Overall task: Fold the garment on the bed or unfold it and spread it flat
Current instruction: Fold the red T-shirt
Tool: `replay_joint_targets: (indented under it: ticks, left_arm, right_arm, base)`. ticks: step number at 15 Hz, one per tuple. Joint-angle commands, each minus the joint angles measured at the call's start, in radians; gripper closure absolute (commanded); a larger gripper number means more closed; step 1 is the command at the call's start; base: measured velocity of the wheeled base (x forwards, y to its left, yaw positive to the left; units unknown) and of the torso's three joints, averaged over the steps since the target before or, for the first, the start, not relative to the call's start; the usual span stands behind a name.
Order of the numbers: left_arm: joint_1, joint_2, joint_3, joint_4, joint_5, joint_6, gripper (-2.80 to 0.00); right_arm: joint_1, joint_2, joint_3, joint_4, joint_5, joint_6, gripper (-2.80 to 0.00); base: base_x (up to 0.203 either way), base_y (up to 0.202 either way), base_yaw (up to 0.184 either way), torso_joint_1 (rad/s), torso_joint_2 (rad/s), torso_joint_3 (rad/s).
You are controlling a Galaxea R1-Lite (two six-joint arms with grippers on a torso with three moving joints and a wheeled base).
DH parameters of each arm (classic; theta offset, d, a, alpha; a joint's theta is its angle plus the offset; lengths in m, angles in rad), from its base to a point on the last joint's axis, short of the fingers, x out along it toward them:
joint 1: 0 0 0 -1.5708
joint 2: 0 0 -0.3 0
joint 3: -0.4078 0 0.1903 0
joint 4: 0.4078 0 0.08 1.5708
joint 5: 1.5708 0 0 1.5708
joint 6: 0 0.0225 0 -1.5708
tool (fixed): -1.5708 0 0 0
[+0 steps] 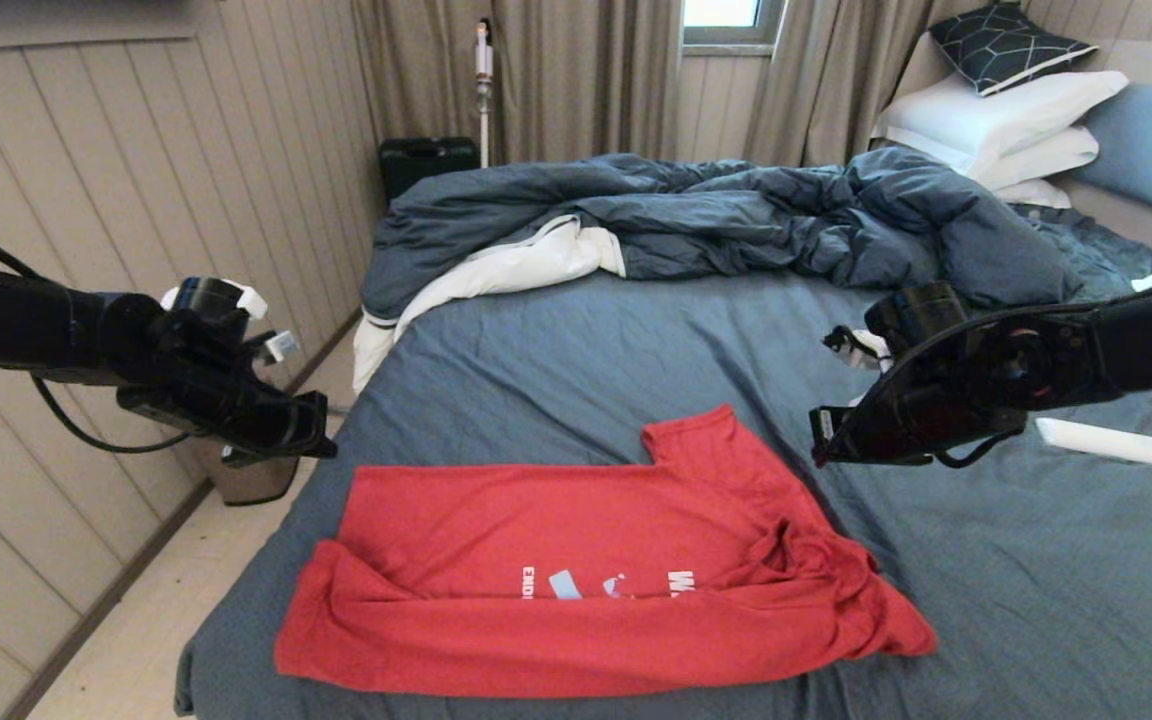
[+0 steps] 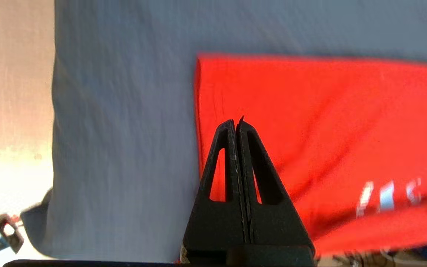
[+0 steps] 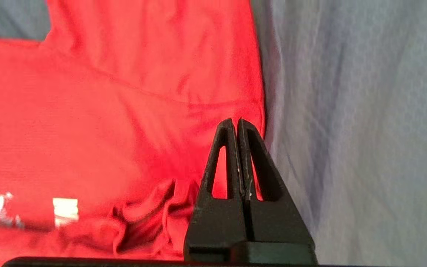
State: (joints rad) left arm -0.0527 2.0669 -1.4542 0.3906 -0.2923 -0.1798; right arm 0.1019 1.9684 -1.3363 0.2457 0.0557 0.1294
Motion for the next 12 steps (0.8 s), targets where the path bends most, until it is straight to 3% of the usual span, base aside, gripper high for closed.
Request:
replay_joint_targets:
  ticks: [1,8,9,12]
  left_arm:
    - [0.004,0.077,-0.057,0.002,-0.001,-0.003,0.0]
    - [0.022,0.125,-0.075,-0.044,0.002,0.008,0.0]
    - [0.022,0.127,-0.075,-0.045,0.002,0.006,-2.8]
    - [0.019,0.125,-0.07,-0.036,-0.005,0.0,-2.8]
  right_arm:
    - [0.002,0.047,-0.032,0.001,0.001,0.001,0.0]
    - [0.004,0.097,-0.17,0.03,0.002,-0.001,0.0]
    - [0.005,0.113,-0.193,0.045,0.003,0.001,0.0]
    - [0.005,0.15,-0.217,0.049,0.005,-0.005,0.0]
  base:
    - [0.0,0.0,0.0,0.0,0.0,0.0]
    - [0.0,0.0,0.0,0.0,0.0,0.0]
    - [0.0,0.0,0.0,0.0,0.0,0.0]
    - [0.0,0.0,0.0,0.0,0.0,0.0]
